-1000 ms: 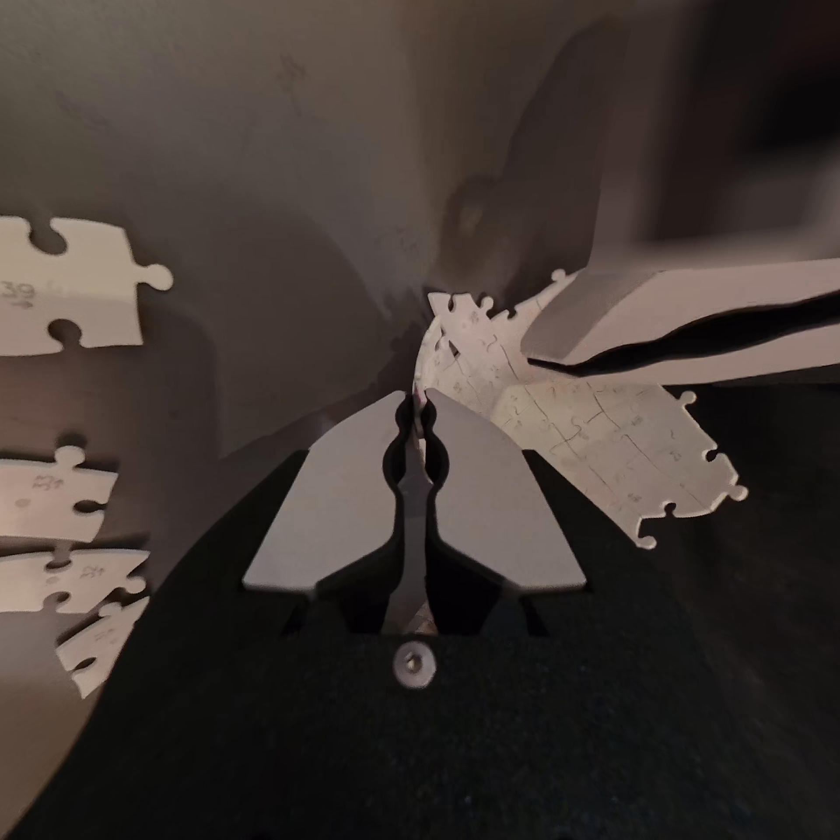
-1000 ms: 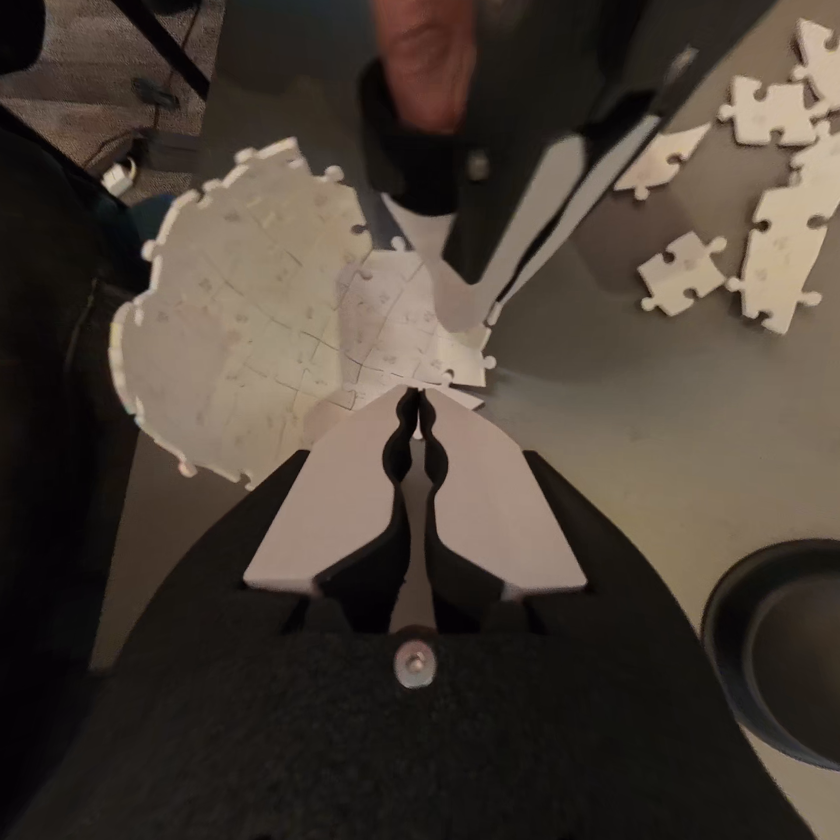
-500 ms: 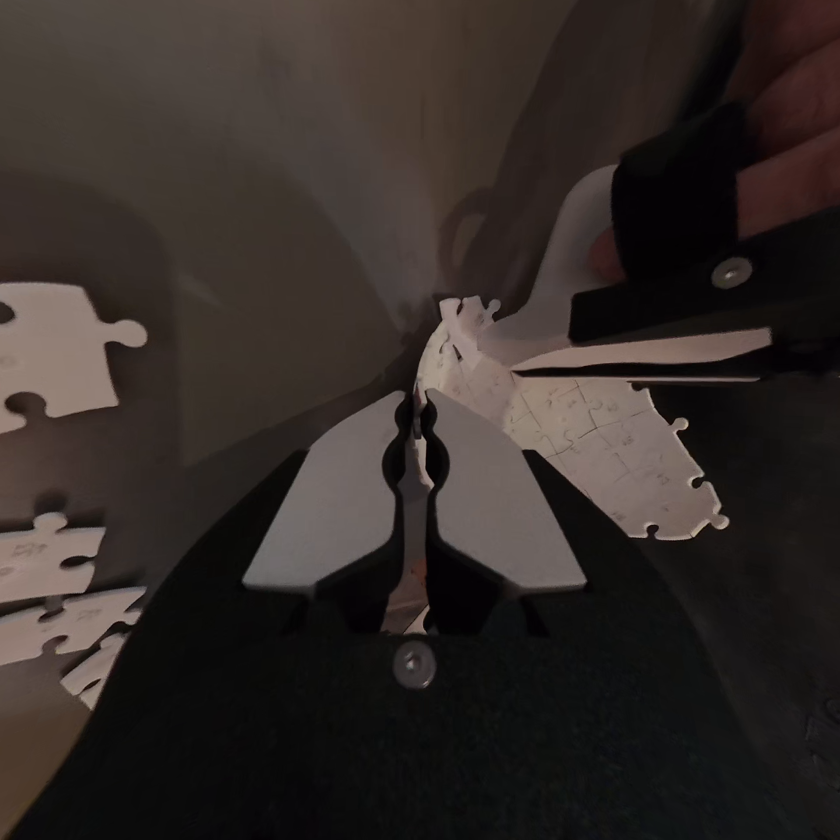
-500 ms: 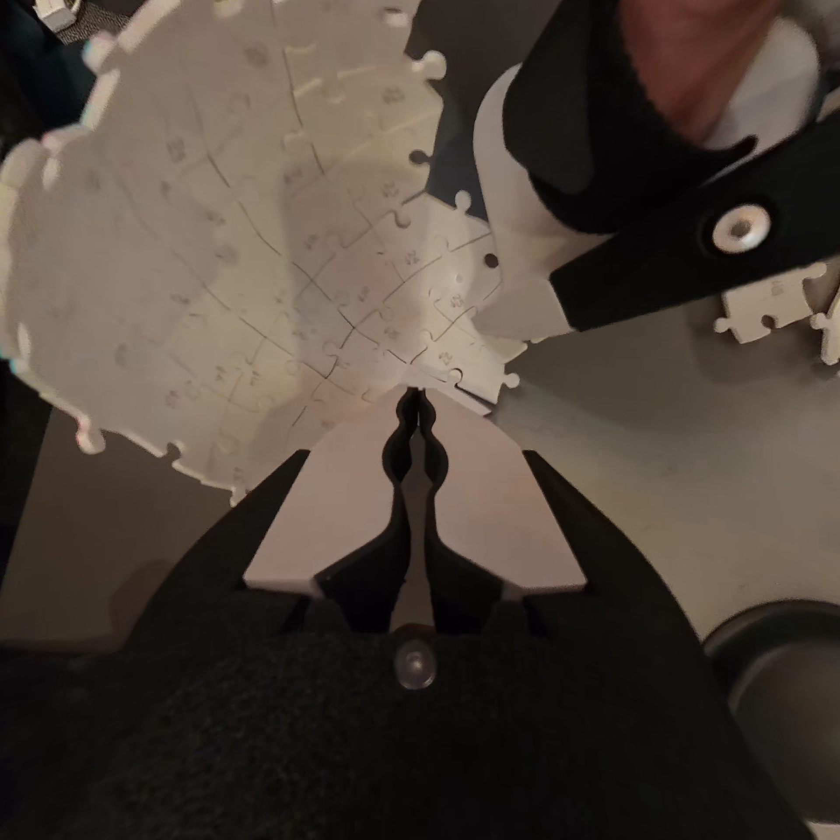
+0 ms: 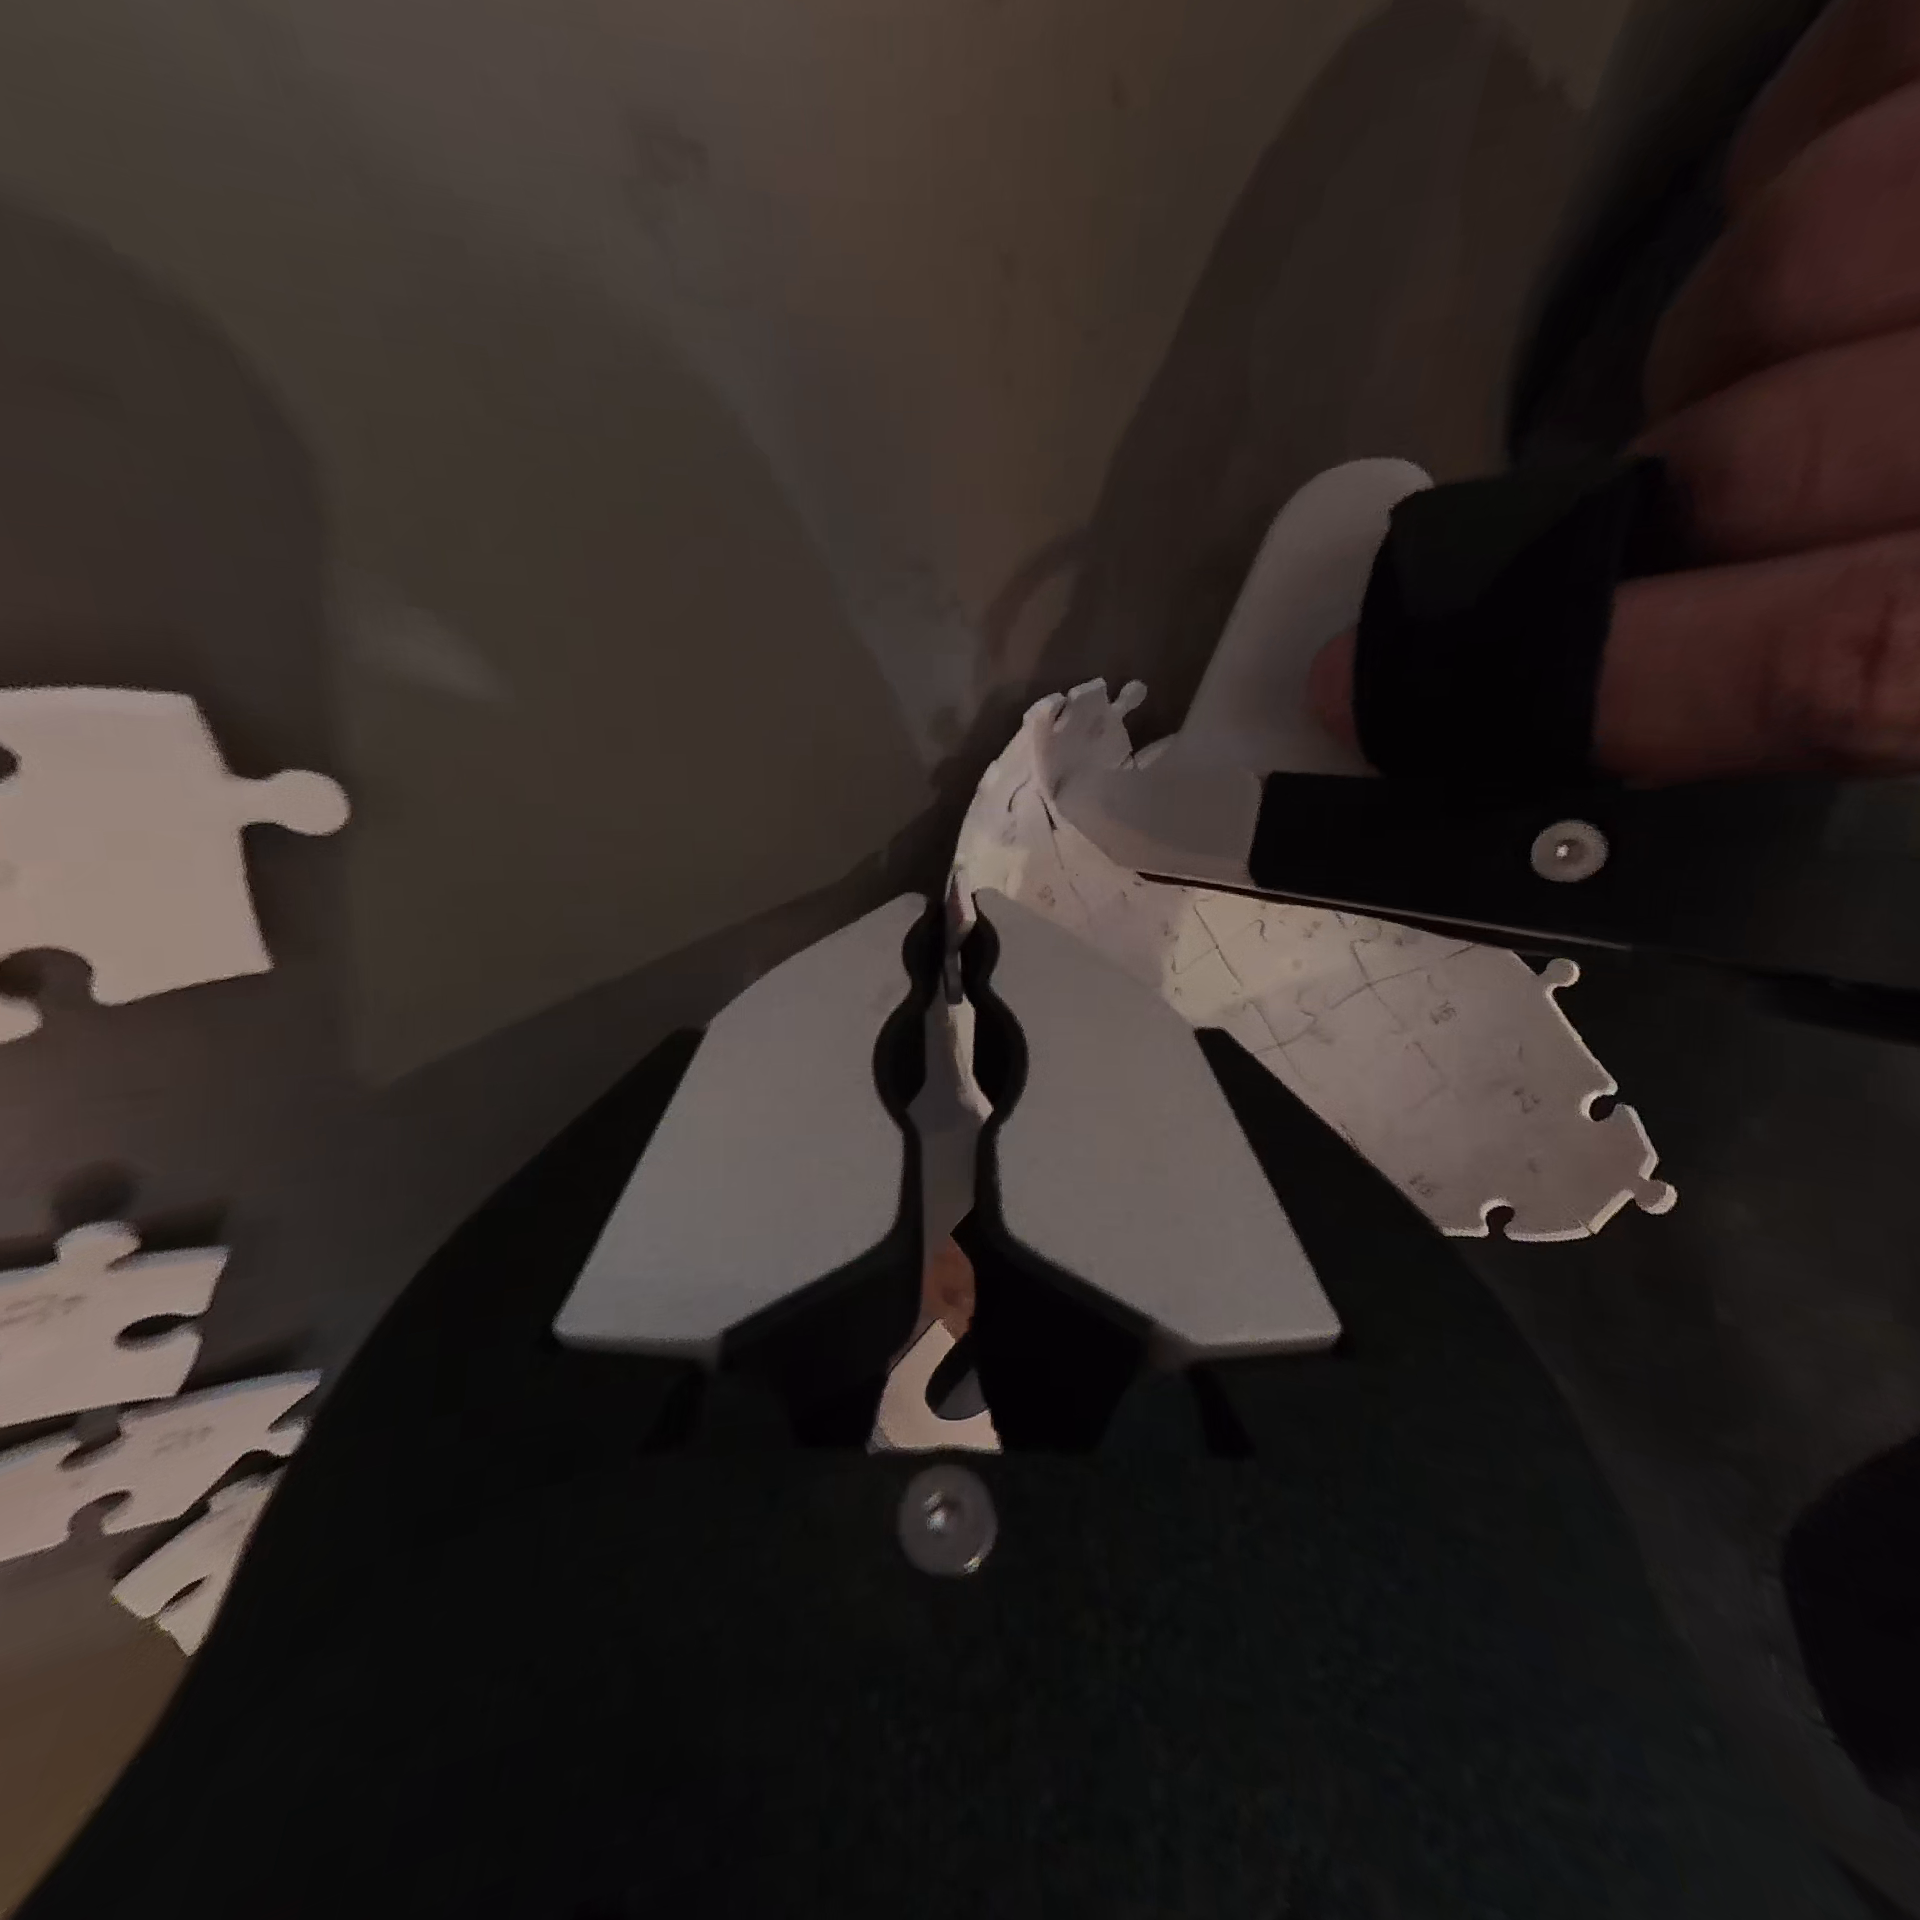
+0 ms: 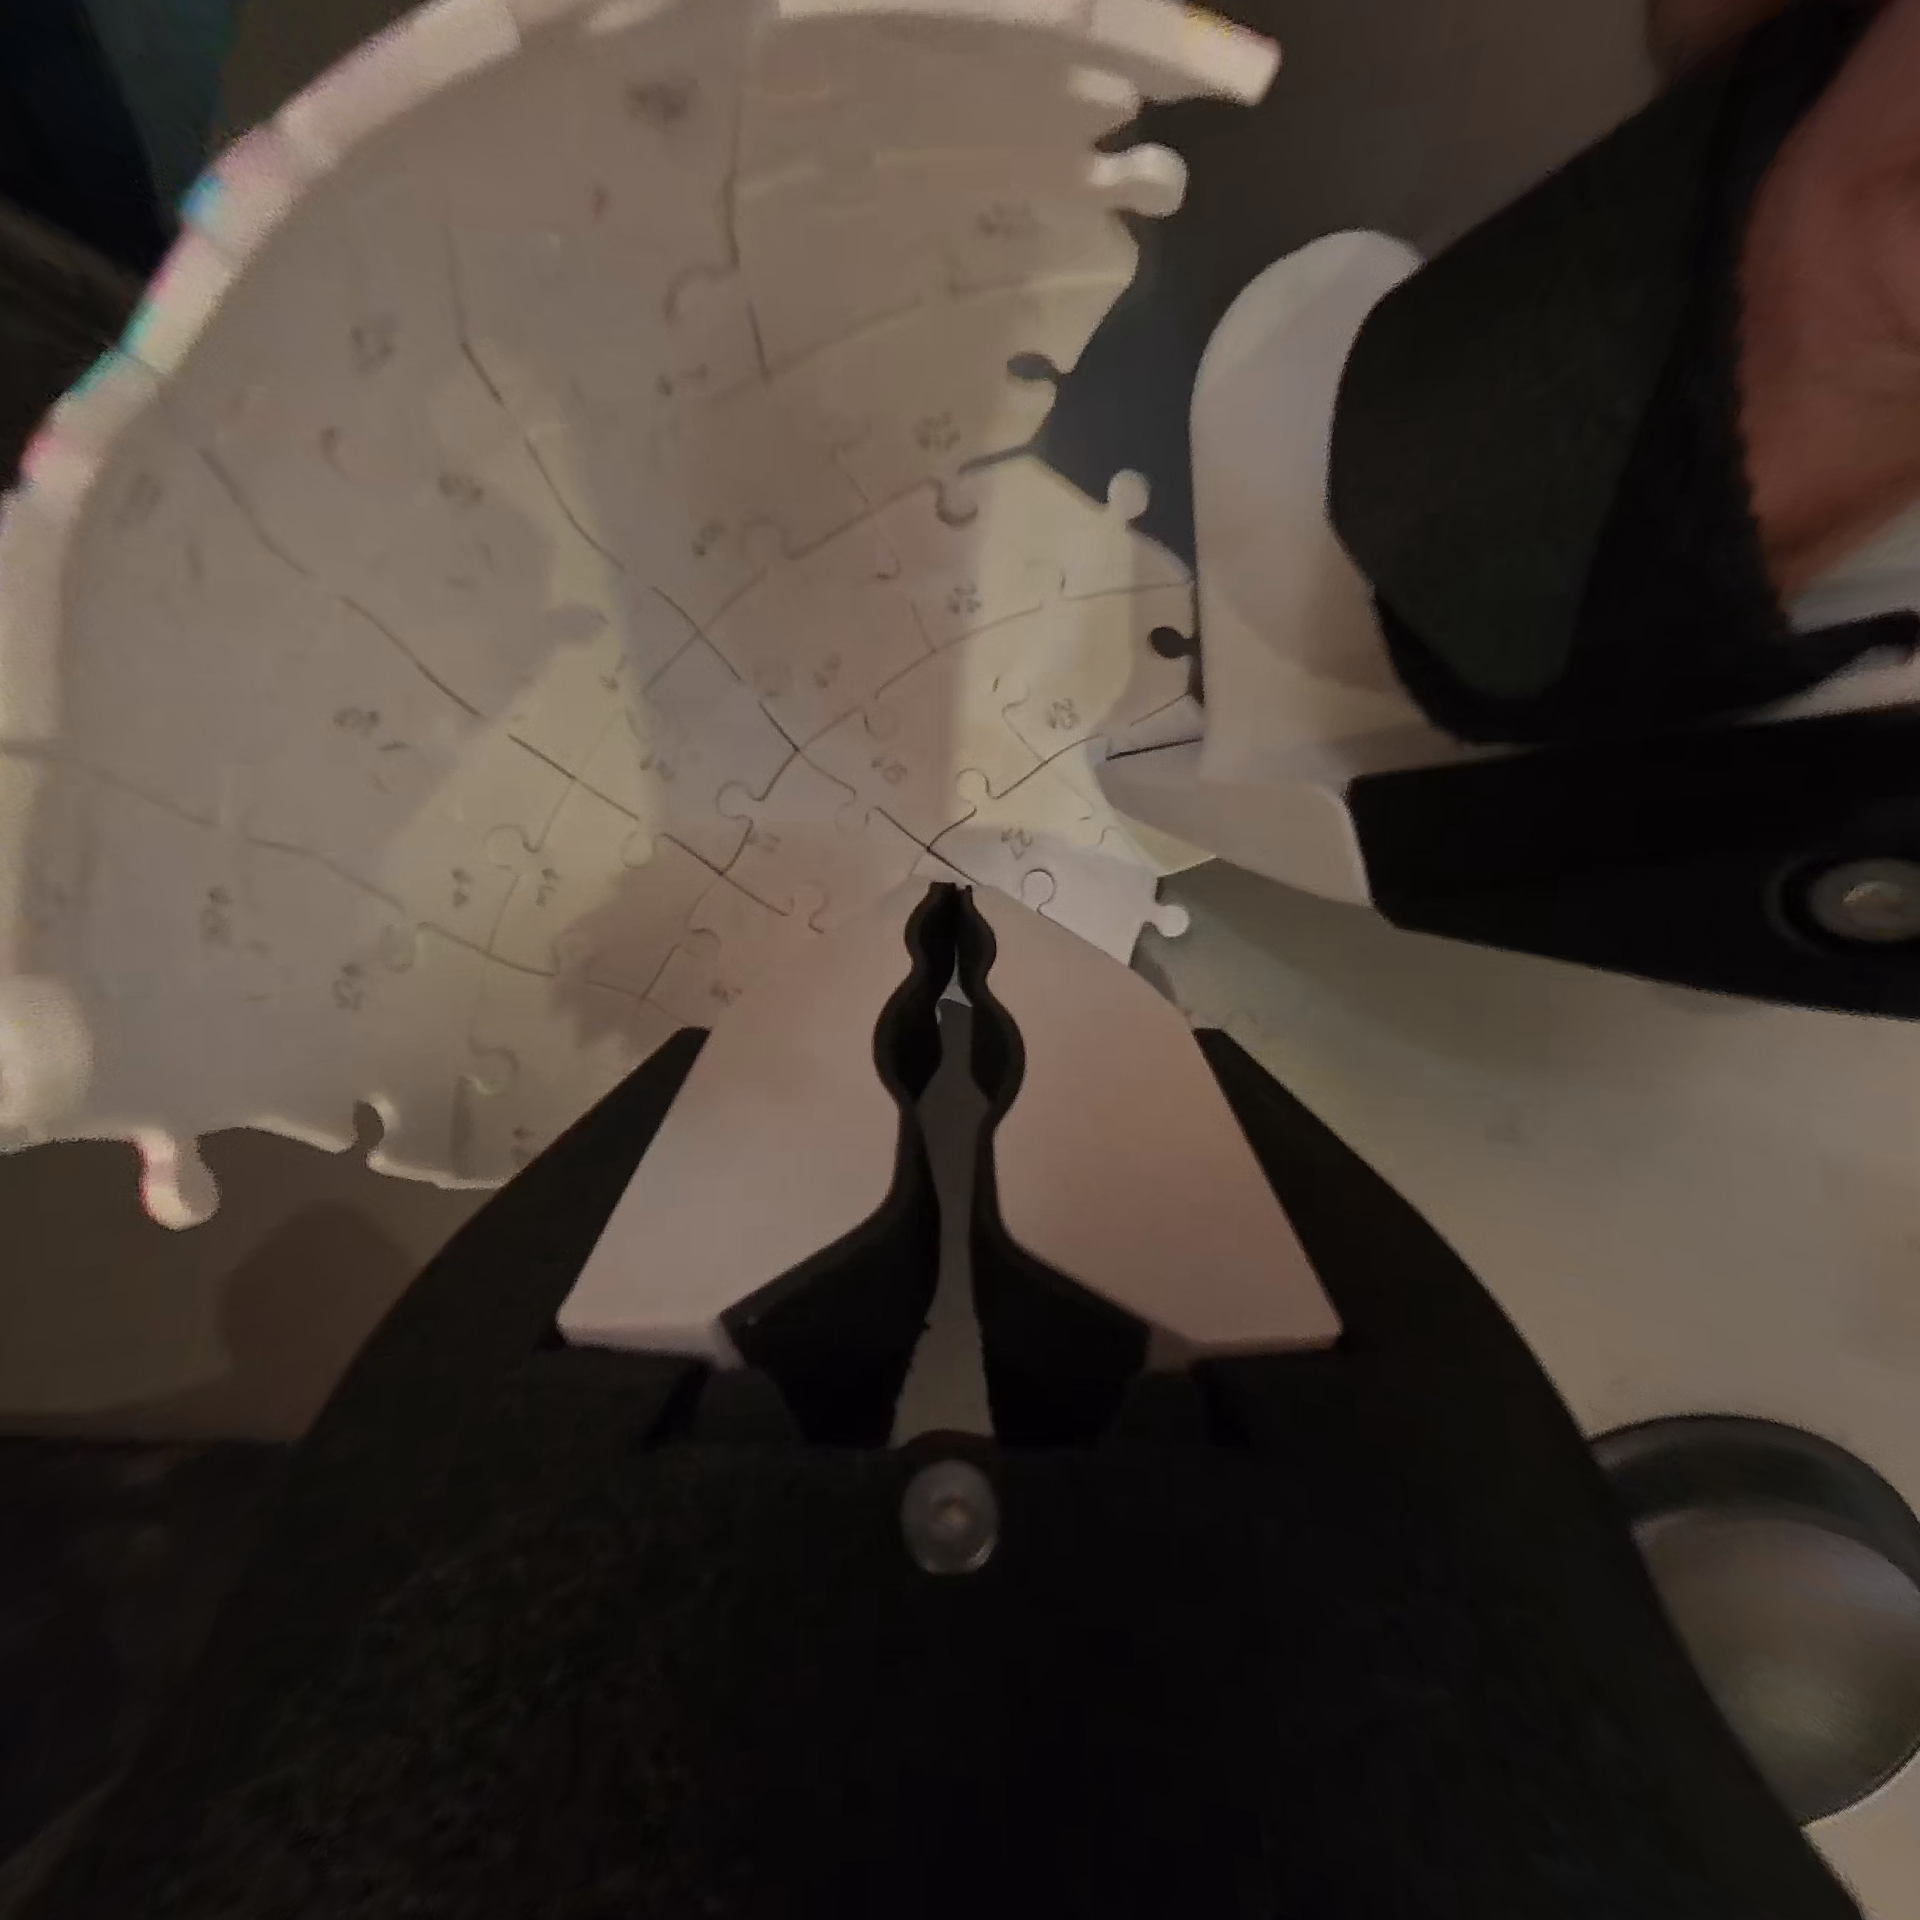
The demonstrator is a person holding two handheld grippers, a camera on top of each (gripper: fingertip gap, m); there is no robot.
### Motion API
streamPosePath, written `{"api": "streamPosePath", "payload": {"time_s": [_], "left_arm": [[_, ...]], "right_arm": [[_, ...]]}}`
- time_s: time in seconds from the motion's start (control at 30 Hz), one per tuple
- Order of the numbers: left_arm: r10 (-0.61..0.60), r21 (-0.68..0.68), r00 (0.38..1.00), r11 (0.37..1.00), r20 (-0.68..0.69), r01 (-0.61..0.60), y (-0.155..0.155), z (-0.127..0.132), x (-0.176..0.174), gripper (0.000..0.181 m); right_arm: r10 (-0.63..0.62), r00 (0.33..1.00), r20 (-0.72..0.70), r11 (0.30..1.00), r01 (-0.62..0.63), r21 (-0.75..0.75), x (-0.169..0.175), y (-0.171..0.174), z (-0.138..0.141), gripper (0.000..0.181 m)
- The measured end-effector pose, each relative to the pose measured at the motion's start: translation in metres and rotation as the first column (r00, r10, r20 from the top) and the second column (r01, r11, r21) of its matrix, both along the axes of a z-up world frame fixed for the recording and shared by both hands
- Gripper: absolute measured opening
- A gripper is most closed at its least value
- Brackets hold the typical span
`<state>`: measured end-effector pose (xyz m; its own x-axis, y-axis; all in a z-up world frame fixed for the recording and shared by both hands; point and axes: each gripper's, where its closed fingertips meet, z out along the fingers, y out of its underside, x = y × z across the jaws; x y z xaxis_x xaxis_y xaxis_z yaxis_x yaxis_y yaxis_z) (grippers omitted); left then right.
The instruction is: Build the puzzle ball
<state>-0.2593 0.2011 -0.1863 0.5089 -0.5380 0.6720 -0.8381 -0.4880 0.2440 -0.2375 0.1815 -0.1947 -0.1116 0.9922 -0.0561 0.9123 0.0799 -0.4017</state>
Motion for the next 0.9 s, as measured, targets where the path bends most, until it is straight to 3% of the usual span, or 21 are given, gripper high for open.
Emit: {"api": "streamPosePath", "payload": {"time_s": [0.03, 0.2, 0.37, 0.77, 0.9], "left_arm": [[0.003, -0.003, 1.0, 1.0, 0.0, -0.003, 0.0, 0.0, 0.0, 0.002], [0.008, 0.001, 1.0, 1.0, 0.007, -0.008, -0.002, 0.0, 0.0, 0.002], [0.018, -0.011, 1.0, 1.0, 0.012, -0.018, -0.004, 0.0, 0.0, 0.002], [0.016, -0.01, 1.0, 1.0, 0.017, -0.015, -0.006, 0.0, 0.001, 0.002], [0.017, -0.008, 1.0, 1.0, 0.02, -0.017, -0.008, 0.0, 0.0, 0.002]], "right_arm": [[-0.002, 1.0, -0.001, 1.0, 0.002, 0.003, 0.0, 0.0, 0.0, 0.0], [-0.069, 0.993, -0.1, 0.991, 0.057, -0.119, -0.004, -0.007, 0.013, 0.0], [-0.073, 0.994, -0.077, 0.977, 0.056, -0.206, -0.006, -0.015, 0.009, 0.0], [-0.094, 0.994, -0.056, 0.965, 0.077, -0.251, -0.005, -0.014, 0.002, 0.0], [-0.184, 0.972, -0.143, 0.958, 0.145, -0.249, 0.005, 0.003, 0.022, 0.0]]}}
